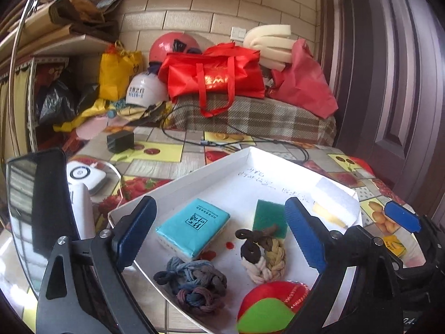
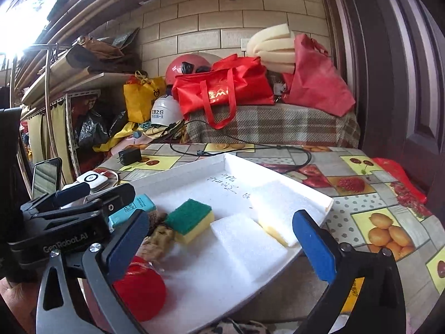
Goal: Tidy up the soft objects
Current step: 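Grasp the white glove with the left gripper while the right gripper grasps the pink fluffy ball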
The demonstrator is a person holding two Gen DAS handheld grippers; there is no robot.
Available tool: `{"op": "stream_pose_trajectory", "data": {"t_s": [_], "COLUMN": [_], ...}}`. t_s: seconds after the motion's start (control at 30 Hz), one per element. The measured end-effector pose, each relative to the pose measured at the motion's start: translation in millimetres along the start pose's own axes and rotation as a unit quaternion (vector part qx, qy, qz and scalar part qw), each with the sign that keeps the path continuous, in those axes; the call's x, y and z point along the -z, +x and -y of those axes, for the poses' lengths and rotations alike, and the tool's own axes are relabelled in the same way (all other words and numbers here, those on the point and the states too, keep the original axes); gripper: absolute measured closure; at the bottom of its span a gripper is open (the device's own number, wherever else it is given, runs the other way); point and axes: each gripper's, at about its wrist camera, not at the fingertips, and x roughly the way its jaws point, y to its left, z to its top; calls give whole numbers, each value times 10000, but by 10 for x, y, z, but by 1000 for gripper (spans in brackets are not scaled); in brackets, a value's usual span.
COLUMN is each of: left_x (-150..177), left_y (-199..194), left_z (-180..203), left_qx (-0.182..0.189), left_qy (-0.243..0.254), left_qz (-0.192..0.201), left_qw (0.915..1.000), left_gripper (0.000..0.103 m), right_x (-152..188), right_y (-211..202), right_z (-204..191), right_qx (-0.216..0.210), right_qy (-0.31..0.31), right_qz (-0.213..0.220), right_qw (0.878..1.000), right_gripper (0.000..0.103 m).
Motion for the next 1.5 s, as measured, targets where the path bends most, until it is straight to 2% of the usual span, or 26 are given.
{"op": "stream_pose_trajectory", "data": {"t_s": [0.2, 0.37, 0.47, 0.57, 0.67, 0.73, 0.8, 0.83, 0.87, 0.97, 1.13, 1.2, 1.23, 1.37, 1.5], "left_x": [63, 112, 140, 172, 252, 305, 366, 398, 424, 475, 513, 511, 511, 542, 565], "left_y": [-244, -374, -410, -397, -378, -413, -449, -463, -474, -498, -424, -398, -397, -428, -489], "left_z": [240, 402, 500, 637, 836, 1013, 1156, 1226, 1279, 1358, 1369, 1358, 1357, 1439, 1698], "left_qx": [275, 793, 1089, 1726, 2236, 2354, 2414, 2411, 2389, 2359, 2272, 2288, 2292, 2269, 2477], "left_qy": [573, 565, 517, 602, 892, 1217, 1531, 1689, 1803, 1980, 2046, 2018, 2016, 2244, 2501], "left_qz": [349, 188, -10, -418, -910, -1063, -1179, -1245, -1295, -1322, -1487, -1522, -1522, -1494, -1276], "left_qw": [9974, 9951, 9927, 9823, 9663, 9584, 9510, 9475, 9453, 9422, 9404, 9401, 9400, 9359, 9273], "left_gripper": [9, 9, 9, 9, 9, 10, 15, 23, 25, 25, 25, 25, 25, 25, 25], "right_x": [80, 223, 296, 355, 437, 502, 554, 575, 579, 606, 601, 645, 659, 643, 641], "right_y": [-223, -663, -881, -1004, -1030, -1040, -1044, -1043, -1003, -871, -638, -521, -480, -613, -731], "right_z": [151, 296, 527, 894, 1256, 1441, 1554, 1571, 1568, 1464, 1291, 1266, 1265, 1367, 1617], "right_qx": [-108, 134, 331, 528, 217, 110, -97, -158, -231, -274, -154, -152, -138, 62, 8], "right_qy": [113, -192, -159, 203, 641, 862, 1025, 1064, 1053, 778, 213, 112, 87, 304, 932], "right_qz": [-87, 185, 158, -102, -657, -982, -1207, -1278, -1378, -1685, -1923, -2219, -2335, -2045, -1749], "right_qw": [9998, 9996, 9992, 9983, 9955, 9914, 9873, 9859, 9846, 9822, 9810, 9749, 9722, 9784, 9802], "right_gripper": [0, 0, 0, 0, 0, 0, 0, 0, 0, 0, 3, 21, 35, 35, 35]}}
